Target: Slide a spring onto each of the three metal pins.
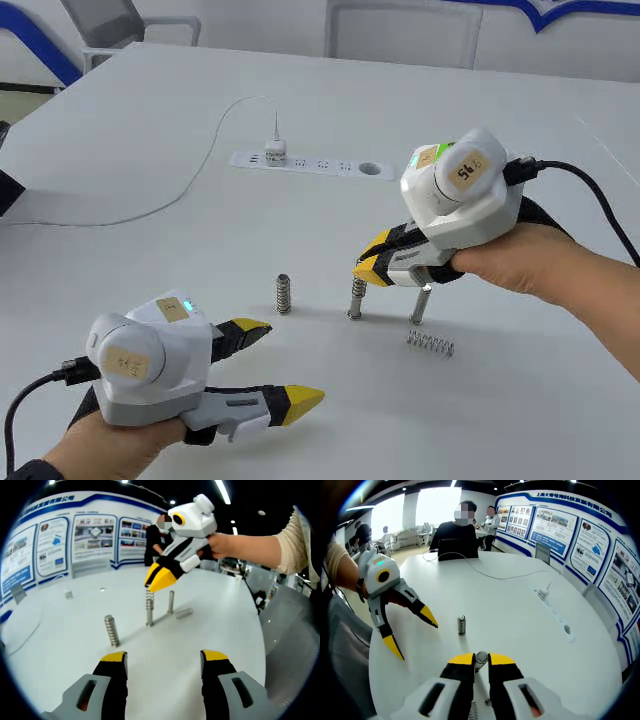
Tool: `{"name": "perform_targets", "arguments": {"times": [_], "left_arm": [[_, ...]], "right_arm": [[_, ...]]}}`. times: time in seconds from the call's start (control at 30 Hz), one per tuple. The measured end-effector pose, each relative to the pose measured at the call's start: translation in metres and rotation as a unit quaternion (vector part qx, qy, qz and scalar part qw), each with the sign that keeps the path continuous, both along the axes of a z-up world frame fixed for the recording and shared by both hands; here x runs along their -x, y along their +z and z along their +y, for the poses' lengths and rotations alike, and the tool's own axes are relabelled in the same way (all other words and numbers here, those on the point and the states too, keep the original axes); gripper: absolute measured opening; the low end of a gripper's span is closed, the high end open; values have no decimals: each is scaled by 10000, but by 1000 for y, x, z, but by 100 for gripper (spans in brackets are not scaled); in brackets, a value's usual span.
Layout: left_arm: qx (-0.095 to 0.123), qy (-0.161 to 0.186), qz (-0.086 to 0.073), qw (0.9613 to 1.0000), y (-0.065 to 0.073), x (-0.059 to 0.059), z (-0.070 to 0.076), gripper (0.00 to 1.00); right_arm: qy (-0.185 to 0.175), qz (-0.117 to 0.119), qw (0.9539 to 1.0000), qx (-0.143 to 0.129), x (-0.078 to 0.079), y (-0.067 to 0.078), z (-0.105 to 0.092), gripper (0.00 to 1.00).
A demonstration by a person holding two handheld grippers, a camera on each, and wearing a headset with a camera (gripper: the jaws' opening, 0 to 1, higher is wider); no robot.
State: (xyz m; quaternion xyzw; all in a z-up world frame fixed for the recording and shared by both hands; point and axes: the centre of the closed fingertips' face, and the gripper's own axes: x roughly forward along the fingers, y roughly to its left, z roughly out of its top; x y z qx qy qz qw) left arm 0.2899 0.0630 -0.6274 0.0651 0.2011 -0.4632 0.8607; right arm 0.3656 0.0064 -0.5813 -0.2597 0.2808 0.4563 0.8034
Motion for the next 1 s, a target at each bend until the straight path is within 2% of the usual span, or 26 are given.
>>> {"name": "perform_targets", "arguments": {"times": [0.37,1.0], "left_arm": [[-25,7,2,10000,0,0,1,59],[-33,11,6,10000,-1,0,1,58]], "right_arm": [[-86,42,9999,56,-3,-18,-1,11],[-258,73,9996,123,-9,-33,-5,11]]}}
